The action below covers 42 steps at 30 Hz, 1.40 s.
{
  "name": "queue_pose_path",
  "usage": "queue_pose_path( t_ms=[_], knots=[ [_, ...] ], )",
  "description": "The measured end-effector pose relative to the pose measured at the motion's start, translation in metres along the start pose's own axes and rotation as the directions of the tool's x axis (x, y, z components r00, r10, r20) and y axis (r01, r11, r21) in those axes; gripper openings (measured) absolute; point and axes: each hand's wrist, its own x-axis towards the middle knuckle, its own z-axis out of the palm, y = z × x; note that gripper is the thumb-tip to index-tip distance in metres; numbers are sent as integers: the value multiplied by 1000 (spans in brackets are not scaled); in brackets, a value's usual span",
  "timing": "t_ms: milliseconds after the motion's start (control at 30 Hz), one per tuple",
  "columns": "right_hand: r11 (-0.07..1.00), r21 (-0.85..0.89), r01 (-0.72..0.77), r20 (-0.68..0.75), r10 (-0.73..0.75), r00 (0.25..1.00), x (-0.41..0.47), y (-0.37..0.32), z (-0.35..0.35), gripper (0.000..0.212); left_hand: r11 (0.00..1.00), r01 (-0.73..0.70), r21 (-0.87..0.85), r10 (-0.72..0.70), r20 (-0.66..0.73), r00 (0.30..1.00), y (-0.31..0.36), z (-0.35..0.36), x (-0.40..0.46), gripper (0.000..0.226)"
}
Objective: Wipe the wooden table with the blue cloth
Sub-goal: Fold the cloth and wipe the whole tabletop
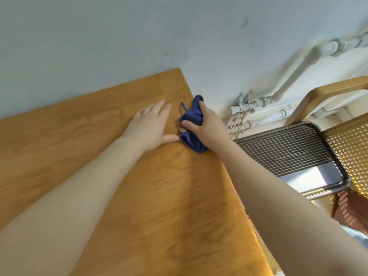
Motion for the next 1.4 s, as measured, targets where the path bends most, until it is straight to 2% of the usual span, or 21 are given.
queue_pose_path(
  t_ms=[100, 167, 200, 267, 367, 533, 600, 700, 900, 1000, 1067, 1167, 1233, 1400],
  knots=[
    [1000, 25, -13, 62, 12, 998, -27, 8, -9, 43, 994, -14, 104, 7, 73, 997, 1, -8, 17, 118],
    [999, 26, -35, 97, 32, 995, -52, 15, -17, 70, 988, -26, 151, 13, 89, 996, 2, -12, 27, 132],
    [999, 33, -42, 111, 38, 993, -60, 18, -21, 75, 987, -21, 159, 4, 103, 995, 1, -13, 32, 137],
    [999, 42, -28, 147, 22, 989, -58, 17, -23, 71, 989, 5, 145, -26, 147, 989, -2, -13, 39, 142],
    [999, 50, 10, 145, -17, 989, -12, 1, -19, 65, 998, 19, 63, -32, 221, 975, -9, -9, 46, 144],
    [992, 126, 11, 120, -26, 992, 89, -26, -5, 77, 1000, 5, 9, -7, 220, 975, -13, -5, 50, 143],
    [988, 157, -8, 130, -13, 991, 106, -27, -3, 75, 1000, 2, 7, -3, 226, 974, -12, -6, 51, 144],
    [981, 190, -41, 163, 10, 987, 104, -23, -4, 82, 1000, 9, -24, -3, 227, 974, -11, -6, 48, 144],
    [991, 128, 25, 190, -49, 981, 51, 9, -15, 81, 996, 10, -83, 6, 193, 981, -16, -3, 47, 145],
    [988, 49, 144, 192, -150, 970, 64, 4, -13, 78, 997, 11, -82, 4, 187, 982, -18, 2, 49, 148],
    [965, -78, 252, 186, -234, 954, 90, -7, -7, 74, 998, 15, -58, -5, 181, 984, -18, 4, 50, 148],
    [847, -372, 381, 204, -326, 923, 127, -13, 4, 67, 998, 50, -40, -42, 182, 982, -16, 2, 50, 149],
    [773, -483, 411, 225, -344, 912, 134, -9, 7, 63, 995, 99, -23, -93, 183, 979, -12, 2, 45, 150],
    [704, -469, 533, 315, -430, 846, 68, 3, -9, 68, 964, 262, -51, -248, 193, 949, -2, 1, 28, 143]
  ],
)
